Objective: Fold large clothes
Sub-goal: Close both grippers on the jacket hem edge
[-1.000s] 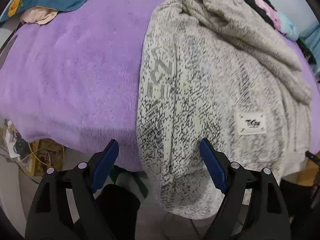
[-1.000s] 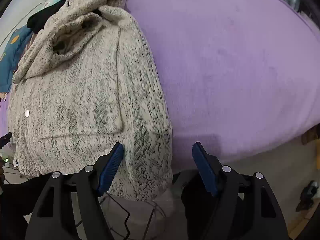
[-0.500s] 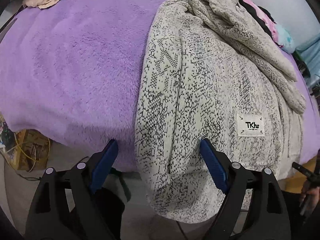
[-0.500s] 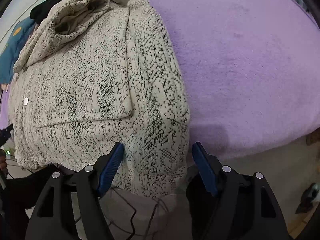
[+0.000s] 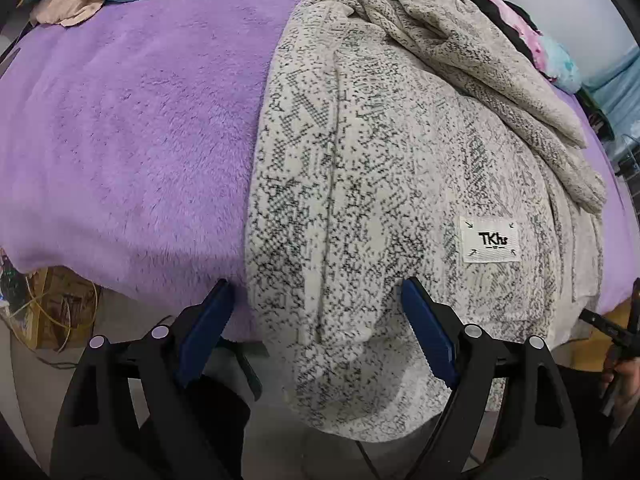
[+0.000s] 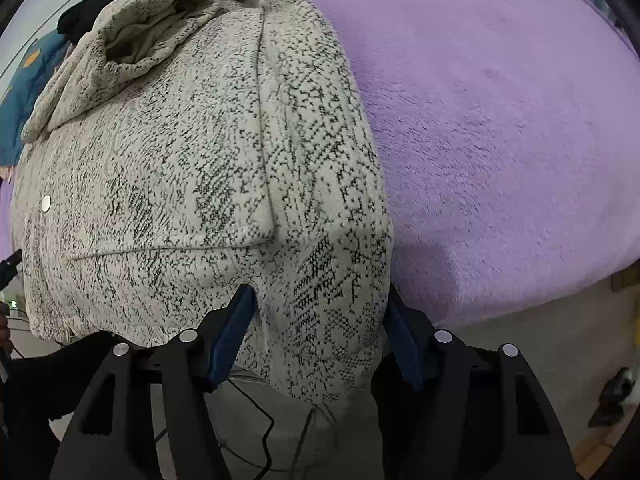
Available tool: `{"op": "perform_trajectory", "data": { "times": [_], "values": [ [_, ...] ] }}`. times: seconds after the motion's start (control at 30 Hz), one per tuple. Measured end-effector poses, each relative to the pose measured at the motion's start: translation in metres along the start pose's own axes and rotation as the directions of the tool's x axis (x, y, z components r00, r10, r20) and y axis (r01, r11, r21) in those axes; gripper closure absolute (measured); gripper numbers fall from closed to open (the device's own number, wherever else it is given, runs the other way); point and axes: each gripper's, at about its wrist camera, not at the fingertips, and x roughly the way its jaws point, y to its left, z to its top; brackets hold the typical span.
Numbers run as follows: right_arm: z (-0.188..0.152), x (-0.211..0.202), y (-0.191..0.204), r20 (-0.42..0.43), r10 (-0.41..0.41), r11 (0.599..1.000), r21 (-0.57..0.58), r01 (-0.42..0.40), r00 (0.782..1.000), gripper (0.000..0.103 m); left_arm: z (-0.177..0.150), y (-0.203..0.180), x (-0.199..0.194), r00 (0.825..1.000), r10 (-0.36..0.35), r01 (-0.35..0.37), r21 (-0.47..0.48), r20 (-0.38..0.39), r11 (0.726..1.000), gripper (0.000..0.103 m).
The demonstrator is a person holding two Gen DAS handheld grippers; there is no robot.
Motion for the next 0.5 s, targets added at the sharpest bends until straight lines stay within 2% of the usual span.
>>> {"op": "perform_trajectory", "data": {
  "times": [0.17,0.5],
  "values": [
    [-0.003,-0.004,0.006,0.006,0.0,1.0,0.002,0.0,1.0,0.048,-0.001,-0.014,0.003,1.0,-0.008,0.008,0.021,-0.007,1.0,0.022],
    [-0.008,-0.021,0.015,0.02,-0.008,1.0,0.001,0.008,1.0,0.064,-0.005,-0.013,0.001,0.999,-0.034,0.034,0.025,-0.002,0.999,0.036]
  ]
}}
